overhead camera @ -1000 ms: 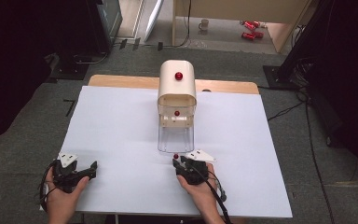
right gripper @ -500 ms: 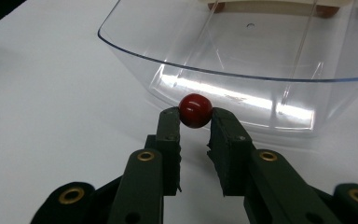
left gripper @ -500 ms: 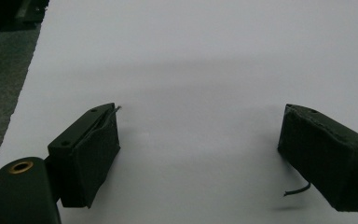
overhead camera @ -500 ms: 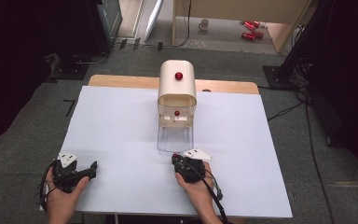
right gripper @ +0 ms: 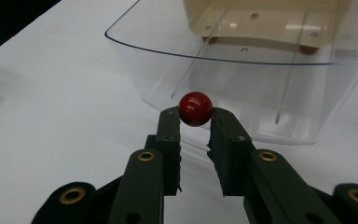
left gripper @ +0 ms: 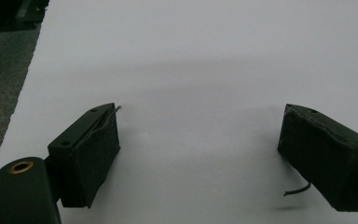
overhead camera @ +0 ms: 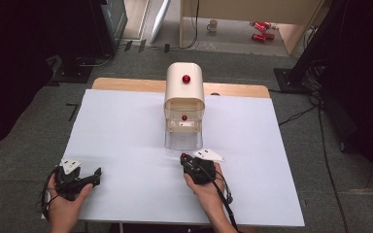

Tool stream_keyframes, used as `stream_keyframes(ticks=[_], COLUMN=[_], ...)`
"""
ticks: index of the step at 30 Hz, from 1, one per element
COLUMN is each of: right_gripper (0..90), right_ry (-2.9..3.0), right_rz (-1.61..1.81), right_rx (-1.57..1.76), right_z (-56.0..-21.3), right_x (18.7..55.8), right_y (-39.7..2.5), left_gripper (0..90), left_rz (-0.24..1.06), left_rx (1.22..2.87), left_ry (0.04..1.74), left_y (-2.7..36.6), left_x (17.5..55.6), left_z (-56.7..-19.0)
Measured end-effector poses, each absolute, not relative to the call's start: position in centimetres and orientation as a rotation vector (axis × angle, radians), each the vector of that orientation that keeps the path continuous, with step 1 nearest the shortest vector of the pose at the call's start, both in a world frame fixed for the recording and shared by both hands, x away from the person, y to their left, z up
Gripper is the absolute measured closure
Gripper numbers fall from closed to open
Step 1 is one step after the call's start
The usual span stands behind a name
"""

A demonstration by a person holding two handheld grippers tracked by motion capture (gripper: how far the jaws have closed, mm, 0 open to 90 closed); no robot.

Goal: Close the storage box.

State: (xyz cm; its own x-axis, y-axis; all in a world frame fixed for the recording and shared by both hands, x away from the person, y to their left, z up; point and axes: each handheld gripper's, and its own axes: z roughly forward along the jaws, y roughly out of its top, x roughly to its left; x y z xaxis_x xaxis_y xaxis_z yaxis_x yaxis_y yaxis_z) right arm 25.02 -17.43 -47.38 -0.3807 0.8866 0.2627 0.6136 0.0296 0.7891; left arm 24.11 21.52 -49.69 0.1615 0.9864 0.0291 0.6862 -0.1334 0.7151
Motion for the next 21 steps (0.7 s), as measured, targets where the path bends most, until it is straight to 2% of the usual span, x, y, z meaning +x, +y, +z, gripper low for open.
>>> stream_keyframes(ticks=[21], right_gripper=[75.2], right_ry=[1.989], right_rz=[1.245], right_rx=[1.549], right_z=[-46.9], right_x=[29.7], right_y=[-17.2], left_gripper=[12.5], left_rz=[0.698], left_rx=[1.886], left_ry=[1.582], left_y=[21.5], left_x=[24.1], left_z=[-49.7])
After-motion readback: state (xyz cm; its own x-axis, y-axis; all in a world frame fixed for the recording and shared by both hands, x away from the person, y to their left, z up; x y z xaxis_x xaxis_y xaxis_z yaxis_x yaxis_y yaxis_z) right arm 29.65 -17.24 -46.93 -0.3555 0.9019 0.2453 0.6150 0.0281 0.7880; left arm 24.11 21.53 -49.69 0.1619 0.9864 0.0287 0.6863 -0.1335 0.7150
